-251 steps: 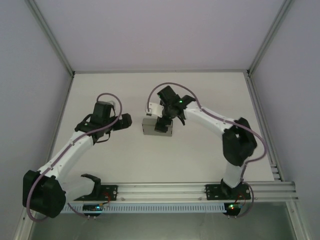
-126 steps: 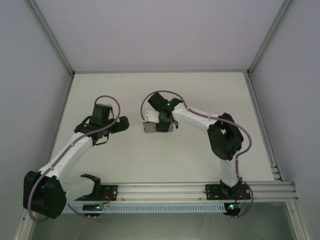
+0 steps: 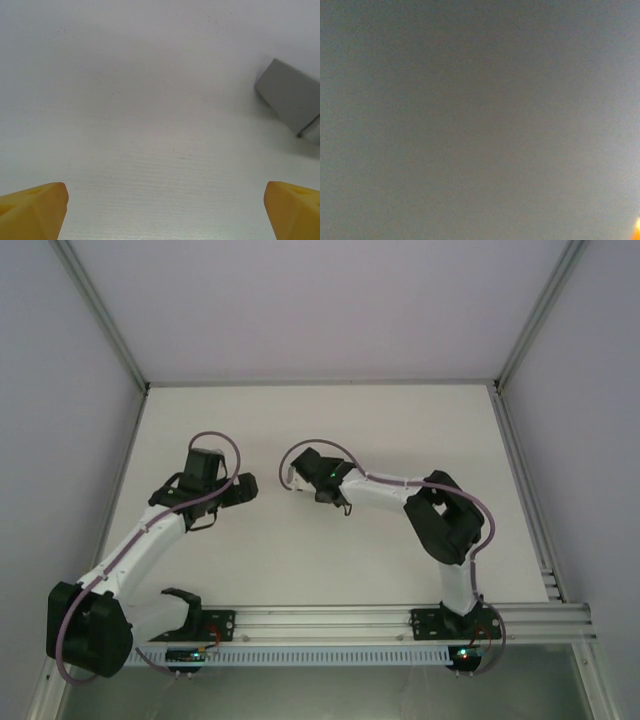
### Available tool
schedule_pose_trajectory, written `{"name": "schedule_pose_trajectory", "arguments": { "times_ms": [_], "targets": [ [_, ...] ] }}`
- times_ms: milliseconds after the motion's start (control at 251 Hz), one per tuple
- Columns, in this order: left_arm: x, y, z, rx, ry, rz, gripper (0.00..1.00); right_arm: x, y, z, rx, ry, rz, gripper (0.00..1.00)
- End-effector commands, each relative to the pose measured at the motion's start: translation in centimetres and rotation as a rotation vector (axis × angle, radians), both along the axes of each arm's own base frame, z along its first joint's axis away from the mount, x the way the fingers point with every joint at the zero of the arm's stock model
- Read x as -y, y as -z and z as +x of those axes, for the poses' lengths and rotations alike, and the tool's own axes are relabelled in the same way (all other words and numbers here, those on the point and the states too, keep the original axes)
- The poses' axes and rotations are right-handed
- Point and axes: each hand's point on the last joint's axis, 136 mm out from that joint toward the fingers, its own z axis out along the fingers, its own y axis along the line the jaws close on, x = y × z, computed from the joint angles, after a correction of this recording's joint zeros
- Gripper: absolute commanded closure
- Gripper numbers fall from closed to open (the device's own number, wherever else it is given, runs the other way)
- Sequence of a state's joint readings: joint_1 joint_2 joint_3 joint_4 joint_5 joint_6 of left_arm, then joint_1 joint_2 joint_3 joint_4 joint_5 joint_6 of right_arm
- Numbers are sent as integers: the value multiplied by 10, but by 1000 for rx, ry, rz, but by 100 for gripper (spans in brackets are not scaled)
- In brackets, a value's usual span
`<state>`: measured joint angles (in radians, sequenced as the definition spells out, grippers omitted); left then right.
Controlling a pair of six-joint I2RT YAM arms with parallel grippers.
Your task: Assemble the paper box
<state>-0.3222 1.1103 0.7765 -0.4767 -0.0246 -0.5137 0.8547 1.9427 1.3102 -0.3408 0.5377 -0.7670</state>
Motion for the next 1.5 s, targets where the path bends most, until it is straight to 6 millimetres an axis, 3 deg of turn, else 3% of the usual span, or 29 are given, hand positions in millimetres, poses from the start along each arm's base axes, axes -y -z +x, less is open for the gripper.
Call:
{"name": "schedule_pose_trajectory", "arguments": {
  "times_ms": [0, 140, 283, 367, 479, 623, 722, 830, 958, 1066, 1161, 1253, 1493],
  "targets": [
    [-7, 0, -5, -9, -20, 12, 0, 4, -6, -12, 20, 5, -15, 28],
    [-6, 0, -7, -9, -15, 9, 0, 7, -1, -43, -83, -27, -4, 2],
    [-5, 1, -9, -13, -8, 5, 0, 11, 6, -75, -210, -63, 5, 1],
    [-6, 1, -9, -14, -6, 7, 0, 13, 1, -80, -226, -65, 28, 1],
    [-7, -2, -9, -3, -3, 14, 0, 14, -20, -81, -197, -54, 122, 1],
    [-12, -17, 0, 53, -8, 35, 1, 22, -76, -67, -121, 14, 397, 1],
    [-22, -24, 12, 103, -30, 69, 0, 53, -113, -46, -60, 167, 596, 1],
    [-51, -28, 31, 200, -124, 146, 1, 112, -133, -19, 26, 452, 788, 1],
    [-89, -25, 50, 309, -205, 243, 0, 194, -116, -7, 41, 811, 945, 1],
    [-113, -9, 59, 289, -237, 349, 0, 237, -95, -8, 27, 989, 1045, 1],
    [-126, 7, 63, 270, -265, 366, 0, 262, -79, -8, 44, 1071, 1130, 1],
    [-126, 16, 68, 362, -254, 359, 0, 278, -68, -4, 95, 1082, 1190, 1],
    [-124, 27, 73, 462, -220, 378, 1, 291, -56, 5, 245, 989, 1245, 1]
  ]
}}
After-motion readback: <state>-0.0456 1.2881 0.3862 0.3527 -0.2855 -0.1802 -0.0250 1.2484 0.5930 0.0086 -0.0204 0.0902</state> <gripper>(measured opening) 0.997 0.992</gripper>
